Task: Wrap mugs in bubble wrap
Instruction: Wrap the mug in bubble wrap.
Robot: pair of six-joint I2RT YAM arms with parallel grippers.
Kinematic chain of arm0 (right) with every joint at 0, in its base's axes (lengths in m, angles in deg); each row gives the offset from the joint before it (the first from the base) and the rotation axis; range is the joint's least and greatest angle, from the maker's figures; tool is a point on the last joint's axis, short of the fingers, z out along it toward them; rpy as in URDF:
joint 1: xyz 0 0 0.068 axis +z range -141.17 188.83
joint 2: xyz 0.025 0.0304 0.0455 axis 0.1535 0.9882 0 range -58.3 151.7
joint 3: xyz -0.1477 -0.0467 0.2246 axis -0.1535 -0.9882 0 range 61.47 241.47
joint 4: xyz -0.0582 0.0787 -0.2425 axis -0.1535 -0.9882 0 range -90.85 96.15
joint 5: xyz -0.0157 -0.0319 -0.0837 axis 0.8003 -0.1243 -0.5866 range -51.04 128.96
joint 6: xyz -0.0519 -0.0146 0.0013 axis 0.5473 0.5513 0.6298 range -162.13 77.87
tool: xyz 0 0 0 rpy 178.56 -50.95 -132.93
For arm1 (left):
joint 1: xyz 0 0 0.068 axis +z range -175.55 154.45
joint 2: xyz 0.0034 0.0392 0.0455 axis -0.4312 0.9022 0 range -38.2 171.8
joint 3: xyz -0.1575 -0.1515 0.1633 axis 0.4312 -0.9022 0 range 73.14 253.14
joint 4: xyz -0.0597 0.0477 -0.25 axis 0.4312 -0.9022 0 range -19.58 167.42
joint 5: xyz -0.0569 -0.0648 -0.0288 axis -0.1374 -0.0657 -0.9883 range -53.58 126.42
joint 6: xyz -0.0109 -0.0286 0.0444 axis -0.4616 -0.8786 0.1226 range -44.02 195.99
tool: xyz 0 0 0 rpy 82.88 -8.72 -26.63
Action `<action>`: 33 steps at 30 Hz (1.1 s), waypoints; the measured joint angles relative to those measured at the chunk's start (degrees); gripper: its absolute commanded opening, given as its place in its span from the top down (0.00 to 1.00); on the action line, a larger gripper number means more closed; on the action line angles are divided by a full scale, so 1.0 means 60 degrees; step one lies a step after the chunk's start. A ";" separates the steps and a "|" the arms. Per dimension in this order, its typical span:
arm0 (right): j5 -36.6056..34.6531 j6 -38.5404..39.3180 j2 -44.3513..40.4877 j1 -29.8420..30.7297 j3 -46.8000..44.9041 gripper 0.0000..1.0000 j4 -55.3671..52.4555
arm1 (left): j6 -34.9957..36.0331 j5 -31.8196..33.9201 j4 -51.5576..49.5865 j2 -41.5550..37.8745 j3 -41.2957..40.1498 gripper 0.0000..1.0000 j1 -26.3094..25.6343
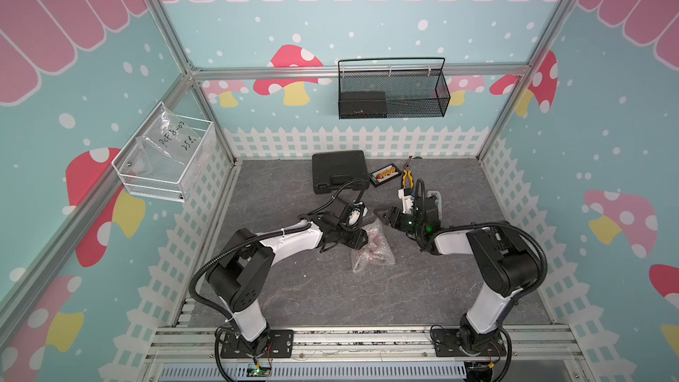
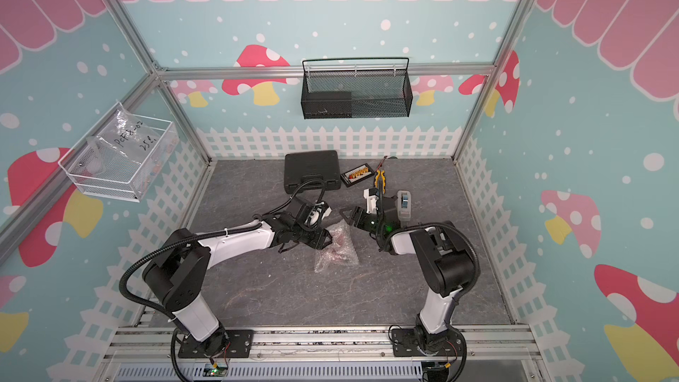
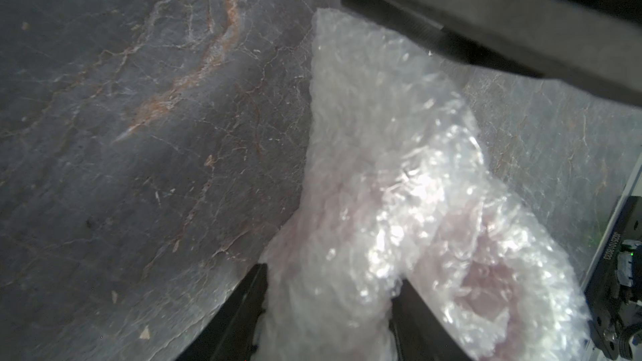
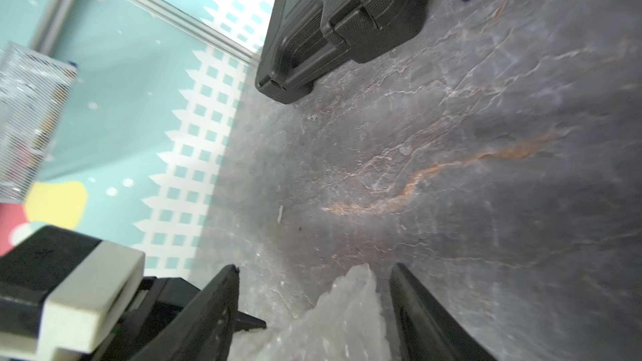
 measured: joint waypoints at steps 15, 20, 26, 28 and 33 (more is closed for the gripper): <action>0.0011 0.1235 -0.1606 0.0721 0.0168 0.54 -0.2255 | -0.0299 0.0419 -0.0149 0.0000 0.0011 0.46 -0.0018; -0.0124 0.2510 -0.1880 0.1071 0.0328 0.57 -0.3796 | -0.0565 0.0572 -0.0244 0.0007 0.0055 0.46 -0.0029; -0.0801 0.3978 -0.2645 0.1311 0.0484 0.52 -0.6069 | -0.1005 0.0754 -0.0386 0.0025 0.0084 0.46 -0.0058; -0.1209 0.4590 -0.3217 0.1191 0.0743 0.50 -0.7275 | -0.1147 0.0838 -0.0390 0.0025 0.0084 0.46 -0.0084; -0.2849 0.5799 -0.4044 -0.0007 0.1810 0.48 -0.9643 | -0.1381 0.1002 -0.0408 0.0018 0.0084 0.46 -0.0149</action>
